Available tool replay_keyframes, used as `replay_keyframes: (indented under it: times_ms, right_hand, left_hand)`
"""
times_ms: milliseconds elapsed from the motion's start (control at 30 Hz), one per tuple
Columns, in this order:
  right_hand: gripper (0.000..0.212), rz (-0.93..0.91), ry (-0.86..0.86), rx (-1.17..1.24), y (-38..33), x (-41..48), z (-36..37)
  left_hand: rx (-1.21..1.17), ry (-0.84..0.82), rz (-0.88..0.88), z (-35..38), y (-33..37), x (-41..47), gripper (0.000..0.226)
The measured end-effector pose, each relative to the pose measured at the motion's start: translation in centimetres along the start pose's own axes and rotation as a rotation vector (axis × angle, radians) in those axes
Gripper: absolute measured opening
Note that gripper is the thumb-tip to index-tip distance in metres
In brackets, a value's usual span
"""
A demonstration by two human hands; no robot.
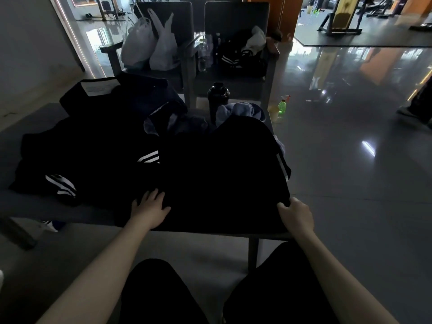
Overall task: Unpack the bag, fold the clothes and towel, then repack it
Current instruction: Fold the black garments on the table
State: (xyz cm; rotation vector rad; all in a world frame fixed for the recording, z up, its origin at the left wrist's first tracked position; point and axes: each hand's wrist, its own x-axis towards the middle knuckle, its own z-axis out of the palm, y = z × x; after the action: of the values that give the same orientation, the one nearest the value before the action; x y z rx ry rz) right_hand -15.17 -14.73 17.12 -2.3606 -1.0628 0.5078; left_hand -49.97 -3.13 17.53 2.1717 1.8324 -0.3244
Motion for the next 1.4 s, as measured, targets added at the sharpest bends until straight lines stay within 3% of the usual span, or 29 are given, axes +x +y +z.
replay_keyframes:
  times_ms: [133, 333, 400, 500, 733, 833, 933, 1000, 1100, 1233, 1333, 1400]
  right_hand:
    - [0.044, 0.024, 0.031, 0.055, -0.2, 2.3, 0.1]
    - [0.051, 0.065, -0.046, 0.365, -0.5, 8.5, -0.5]
    - [0.043, 0.106, -0.108, 0.491, -0.5, 10.6, -0.4]
    - [0.018, 0.097, -0.067, 0.572, -0.4, 12.7, 0.2]
    - [0.017, 0.000, 0.145, 0.747, -2.5, 14.8, -2.6]
    - [0.015, -0.124, 0.300, 0.784, -5.4, 15.1, -5.1]
    - [0.008, -0.255, 0.345, 0.751, -8.2, 14.8, -7.6]
    - [0.010, -0.385, 0.275, 0.710, -10.0, 14.0, -8.4]
    - [0.018, -0.548, -0.040, 0.605, -11.8, 11.7, -6.3]
    - [0.011, -0.681, -0.287, 0.329, -10.5, 8.5, -0.6]
    - [0.008, -0.637, -0.366, 0.281, -9.0, 7.2, 1.0]
    - [0.010, -0.610, -0.251, 0.216, -8.1, 7.3, 1.1]
  left_hand:
    - [-0.028, 0.153, 0.165, -0.9, 3.8, 0.9, 0.057]
    - [-0.083, 0.099, 0.441, -1.7, 11.0, 4.6, 0.055]
    - [-0.063, 0.072, 0.488, -1.8, 12.9, 6.3, 0.056]
    - [-0.029, 0.050, 0.498, -1.7, 15.0, 8.5, 0.057]
    - [0.016, 0.041, 0.455, -0.6, 15.7, 9.3, 0.057]
    - [0.068, 0.066, 0.454, -0.4, 15.9, 9.5, 0.058]
    - [0.115, -0.029, 0.441, -0.8, 15.9, 10.1, 0.058]
    - [0.032, -0.062, 0.455, -1.2, 15.9, 10.3, 0.056]
    - [-0.263, -0.028, 0.434, -1.5, 15.9, 10.7, 0.045]
    - [-0.737, -0.067, 0.199, -1.5, 16.3, 11.4, 0.037]
    - [-0.994, -0.152, 0.102, -2.4, 16.2, 11.0, 0.045]
    - [-0.975, -0.204, 0.078, -3.3, 16.2, 11.2, 0.056]
